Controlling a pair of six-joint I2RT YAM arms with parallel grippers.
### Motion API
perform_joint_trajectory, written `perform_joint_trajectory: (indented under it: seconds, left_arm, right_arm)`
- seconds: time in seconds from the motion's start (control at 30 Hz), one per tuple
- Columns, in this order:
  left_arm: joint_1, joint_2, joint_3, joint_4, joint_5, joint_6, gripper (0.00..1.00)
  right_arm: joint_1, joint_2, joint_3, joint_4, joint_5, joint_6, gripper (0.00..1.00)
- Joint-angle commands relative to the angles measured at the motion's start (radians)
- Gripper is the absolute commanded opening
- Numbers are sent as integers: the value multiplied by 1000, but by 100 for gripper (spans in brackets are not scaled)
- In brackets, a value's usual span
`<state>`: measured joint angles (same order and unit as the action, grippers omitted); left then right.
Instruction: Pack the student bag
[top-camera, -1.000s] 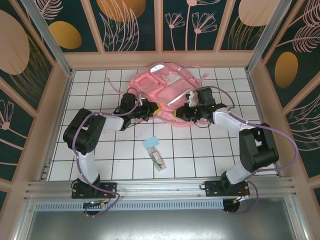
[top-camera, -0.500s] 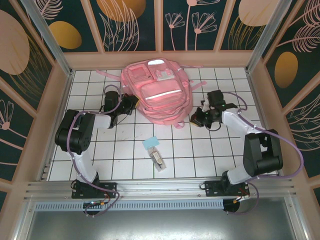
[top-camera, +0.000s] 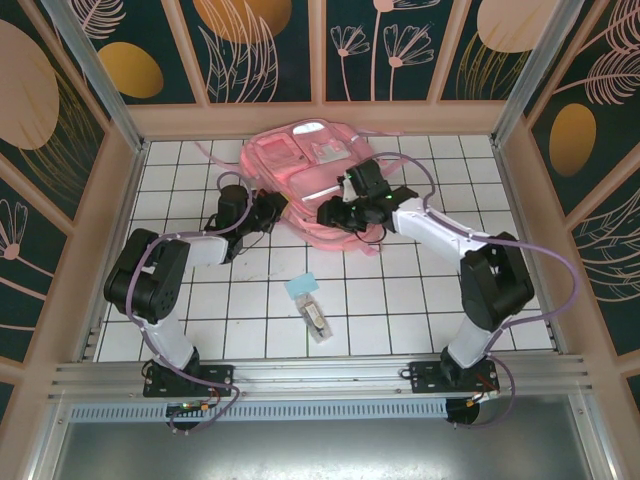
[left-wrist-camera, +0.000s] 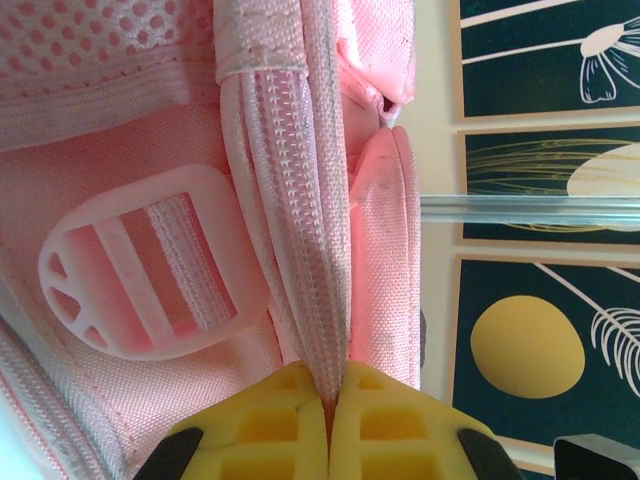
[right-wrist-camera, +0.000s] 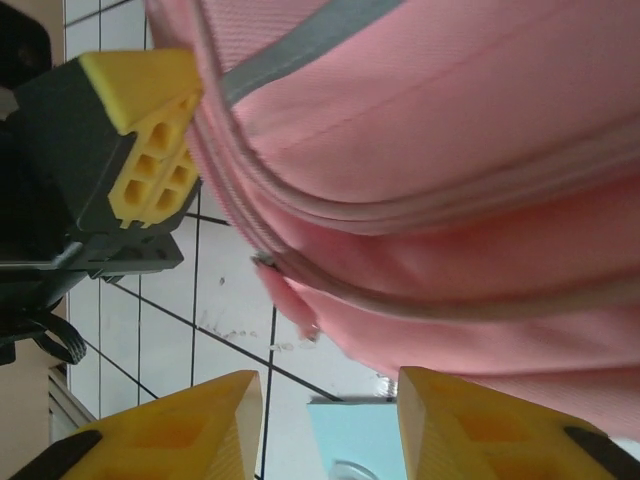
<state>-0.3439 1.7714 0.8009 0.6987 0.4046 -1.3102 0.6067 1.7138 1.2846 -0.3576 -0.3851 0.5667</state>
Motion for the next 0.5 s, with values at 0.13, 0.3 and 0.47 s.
perform_joint_trajectory:
  seconds: [0.13, 0.3, 0.47]
  left_arm:
    - [-12, -44, 3, 82, -2, -3, 0]
    - [-19, -39, 1, 106, 0, -21, 0]
    - [-22, -46, -4, 108, -2, -29, 0]
  right_arm:
    - [41, 84, 95, 42, 43, -9, 42]
    - [62, 123, 102, 44, 88, -8, 42]
    - [74, 159, 131, 55, 91, -7, 28]
